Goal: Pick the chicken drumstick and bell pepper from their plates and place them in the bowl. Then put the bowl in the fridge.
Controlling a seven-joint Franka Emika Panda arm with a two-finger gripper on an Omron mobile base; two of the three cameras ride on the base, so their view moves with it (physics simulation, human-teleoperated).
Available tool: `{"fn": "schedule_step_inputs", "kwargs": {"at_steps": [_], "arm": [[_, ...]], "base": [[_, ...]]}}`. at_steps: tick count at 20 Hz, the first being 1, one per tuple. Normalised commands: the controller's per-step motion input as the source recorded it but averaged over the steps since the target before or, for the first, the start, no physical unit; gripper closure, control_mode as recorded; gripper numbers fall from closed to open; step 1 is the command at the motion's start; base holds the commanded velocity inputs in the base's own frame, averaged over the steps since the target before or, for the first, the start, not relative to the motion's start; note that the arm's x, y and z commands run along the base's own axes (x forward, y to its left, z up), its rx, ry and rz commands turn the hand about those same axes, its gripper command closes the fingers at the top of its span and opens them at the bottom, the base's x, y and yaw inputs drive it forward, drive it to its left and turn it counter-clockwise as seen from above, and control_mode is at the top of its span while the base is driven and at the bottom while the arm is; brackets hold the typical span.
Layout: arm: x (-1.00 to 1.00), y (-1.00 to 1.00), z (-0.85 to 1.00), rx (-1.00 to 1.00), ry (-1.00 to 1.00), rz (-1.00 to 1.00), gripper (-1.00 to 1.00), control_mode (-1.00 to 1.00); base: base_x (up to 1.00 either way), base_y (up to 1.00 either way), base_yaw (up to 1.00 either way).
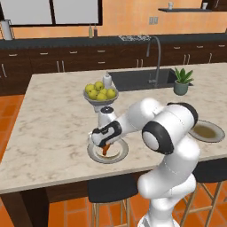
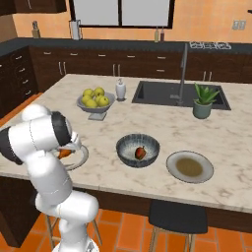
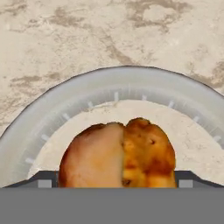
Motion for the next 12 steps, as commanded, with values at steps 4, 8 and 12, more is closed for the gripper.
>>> {"fn": "schedule_step_inputs", "kwargs": {"at_steps": [4, 8, 12], "arm": [[-0.11, -0.01, -0.20, -0.01, 0.09, 0.00, 1.00, -1.00], [-0.83, -0.19, 0.21, 0.00, -0.05, -0.01, 1.00, -1.00], [-0.91, -0.67, 0.83, 0.02, -0.29, 0.00, 1.00, -1.00]], "base": [[0.00, 0.00, 0.00], [0.00, 0.00, 0.00], [0.00, 0.00, 0.00]]}}
